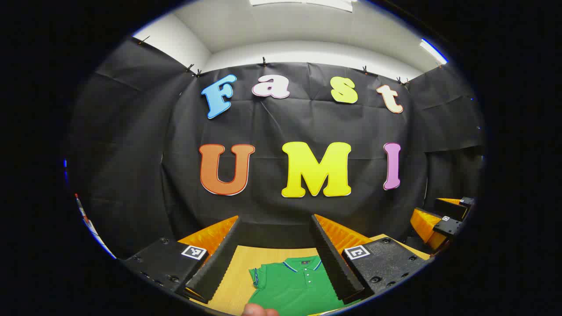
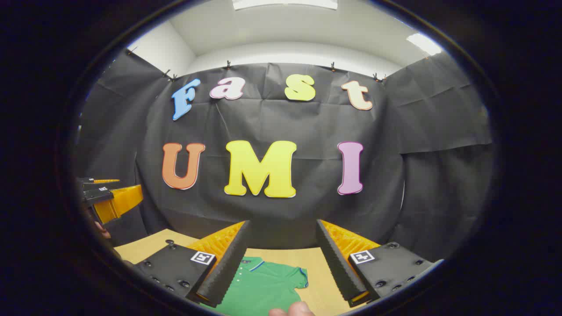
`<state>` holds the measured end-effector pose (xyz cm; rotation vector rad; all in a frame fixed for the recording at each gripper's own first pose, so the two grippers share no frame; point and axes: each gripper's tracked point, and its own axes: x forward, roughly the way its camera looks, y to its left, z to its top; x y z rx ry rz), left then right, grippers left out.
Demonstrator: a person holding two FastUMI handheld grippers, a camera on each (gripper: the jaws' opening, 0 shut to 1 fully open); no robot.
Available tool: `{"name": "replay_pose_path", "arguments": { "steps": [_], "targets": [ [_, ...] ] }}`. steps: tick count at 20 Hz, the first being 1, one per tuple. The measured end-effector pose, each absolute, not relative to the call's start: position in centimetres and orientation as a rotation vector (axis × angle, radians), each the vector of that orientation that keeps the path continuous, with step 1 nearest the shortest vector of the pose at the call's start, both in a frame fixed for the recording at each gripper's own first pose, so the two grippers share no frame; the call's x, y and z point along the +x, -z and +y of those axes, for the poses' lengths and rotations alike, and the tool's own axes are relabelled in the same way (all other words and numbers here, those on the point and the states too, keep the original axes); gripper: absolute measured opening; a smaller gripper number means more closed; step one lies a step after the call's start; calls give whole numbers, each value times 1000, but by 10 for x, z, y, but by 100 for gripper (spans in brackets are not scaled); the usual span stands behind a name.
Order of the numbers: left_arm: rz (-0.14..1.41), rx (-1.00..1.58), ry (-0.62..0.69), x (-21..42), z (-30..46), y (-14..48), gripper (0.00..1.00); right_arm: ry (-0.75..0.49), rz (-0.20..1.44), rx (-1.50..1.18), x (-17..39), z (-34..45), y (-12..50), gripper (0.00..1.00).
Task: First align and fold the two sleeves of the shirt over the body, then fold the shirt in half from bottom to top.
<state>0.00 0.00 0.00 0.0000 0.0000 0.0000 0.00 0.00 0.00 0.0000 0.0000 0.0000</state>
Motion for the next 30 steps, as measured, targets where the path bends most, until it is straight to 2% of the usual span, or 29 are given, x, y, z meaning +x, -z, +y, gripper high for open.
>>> {"name": "replay_pose_path", "arguments": {
  "steps": [30],
  "targets": [
    [60,-26,74,29,-27,28,98,46,47,-36,28,-22,13,94]
  ]
}}
